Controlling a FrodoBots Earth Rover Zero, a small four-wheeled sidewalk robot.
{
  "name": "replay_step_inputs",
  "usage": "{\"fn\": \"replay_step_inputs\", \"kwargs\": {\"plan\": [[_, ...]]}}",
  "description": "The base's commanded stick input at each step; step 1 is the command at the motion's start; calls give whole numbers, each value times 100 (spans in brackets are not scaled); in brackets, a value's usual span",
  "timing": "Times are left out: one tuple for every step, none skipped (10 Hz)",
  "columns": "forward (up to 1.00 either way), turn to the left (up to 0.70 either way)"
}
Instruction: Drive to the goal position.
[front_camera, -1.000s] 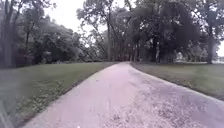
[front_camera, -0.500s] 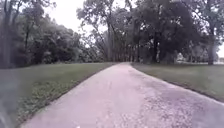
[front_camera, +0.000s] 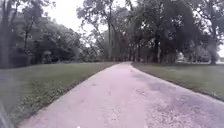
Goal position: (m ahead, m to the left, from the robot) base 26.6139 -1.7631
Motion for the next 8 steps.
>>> {"fn": "replay_step_inputs", "kwargs": {"plan": [[70,-7],[70,-13],[70,-14],[70,-14],[70,-14],[70,-9],[70,0],[70,0]]}}
